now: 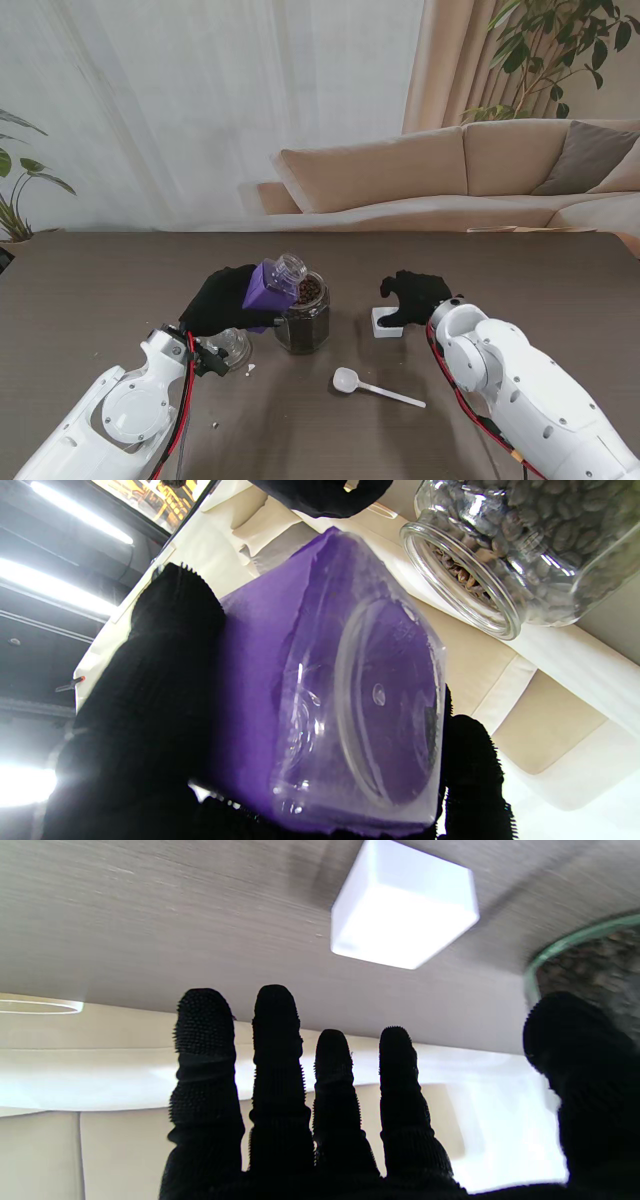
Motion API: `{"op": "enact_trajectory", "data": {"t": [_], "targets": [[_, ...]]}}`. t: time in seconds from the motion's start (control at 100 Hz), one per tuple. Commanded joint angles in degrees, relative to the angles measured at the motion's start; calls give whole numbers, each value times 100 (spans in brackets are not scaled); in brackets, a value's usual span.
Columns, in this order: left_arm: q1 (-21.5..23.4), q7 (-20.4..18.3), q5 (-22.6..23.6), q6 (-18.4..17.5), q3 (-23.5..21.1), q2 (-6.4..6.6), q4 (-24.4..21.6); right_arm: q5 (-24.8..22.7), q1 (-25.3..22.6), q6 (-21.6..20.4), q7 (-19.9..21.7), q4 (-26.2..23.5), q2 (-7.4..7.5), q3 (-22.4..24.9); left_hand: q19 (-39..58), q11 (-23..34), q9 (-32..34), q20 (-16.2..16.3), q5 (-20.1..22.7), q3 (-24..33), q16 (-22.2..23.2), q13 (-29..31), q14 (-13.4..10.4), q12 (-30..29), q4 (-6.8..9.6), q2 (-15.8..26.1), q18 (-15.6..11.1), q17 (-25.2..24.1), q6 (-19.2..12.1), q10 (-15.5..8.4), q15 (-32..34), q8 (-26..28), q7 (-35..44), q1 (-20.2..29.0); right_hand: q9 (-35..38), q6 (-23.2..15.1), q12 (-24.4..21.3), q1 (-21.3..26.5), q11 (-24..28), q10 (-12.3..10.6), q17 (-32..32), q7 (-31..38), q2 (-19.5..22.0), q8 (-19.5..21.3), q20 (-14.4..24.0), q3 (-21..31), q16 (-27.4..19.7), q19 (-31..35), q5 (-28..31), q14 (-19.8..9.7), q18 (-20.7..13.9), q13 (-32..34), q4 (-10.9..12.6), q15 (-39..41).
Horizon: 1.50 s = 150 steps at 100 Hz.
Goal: Portion coffee beans from the glass jar into the coffee jar
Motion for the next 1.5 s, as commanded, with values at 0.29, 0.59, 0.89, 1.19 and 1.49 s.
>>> {"op": "enact_trajectory", "data": {"t": [0.29, 0.59, 0.89, 1.19, 1.49], "targets": [[-2, -121, -59, -61, -9, -24, -7, 249, -1385, -438, -88, -1195, -8, 826, -102, 40, 28, -120, 748, 2417, 115, -2, 137, -1, 309, 1351, -812, -96, -442, -357, 376, 379, 1149, 1015, 780, -32, 40, 281, -136, 80, -1298, 434, -1004, 349, 94, 1602, -25, 42, 984, 49, 86, 501, -231, -90], [20, -120, -62, -133, -46, -22, -22, 363, -2089, -430, -388, -1656, -58, 985, -105, 37, 25, -120, 753, 2417, 111, -2, 142, -4, 309, 1350, -805, -98, -437, -350, 369, 377, 1150, 1017, 960, -25, 169, 722, -79, 90, -1304, 482, -2101, 445, 101, 2202, 68, 86, 1330, 57, 92, 506, -354, 13], [33, -139, -112, -142, -43, -22, -32, 293, -2324, -107, -780, -1672, -103, 703, -103, 34, 29, -117, 755, 2419, 112, 2, 147, -13, 308, 1350, -799, -94, -435, -344, 368, 377, 1145, 1014, 1110, 12, 302, 620, 70, 76, -1295, 621, -2297, 557, 112, 2275, 144, 128, 1567, 61, 113, 588, -423, 166], [-78, -207, -248, -62, -5, -26, -9, 212, -2387, 62, -910, -1464, -100, 546, -108, 35, 26, -116, 758, 2416, 113, -13, 148, -13, 306, 1358, -797, -99, -426, -348, 363, 377, 1136, 1019, 1175, 37, 391, 614, 117, 87, -1288, 677, -2307, 635, 109, 2260, 185, 163, 1668, 66, 129, 617, -416, 255], [-66, -199, -254, -150, -47, -26, -37, 224, -2187, 206, -1081, -1117, -115, 249, -109, 36, 28, -114, 757, 2415, 114, -5, 146, -10, 310, 1354, -792, -100, -434, -350, 363, 386, 1138, 1020, 1177, 130, 423, 582, 130, 83, -1270, 516, -2289, 579, 99, 2245, 196, 195, 1526, 62, 129, 645, -418, 298]]}}
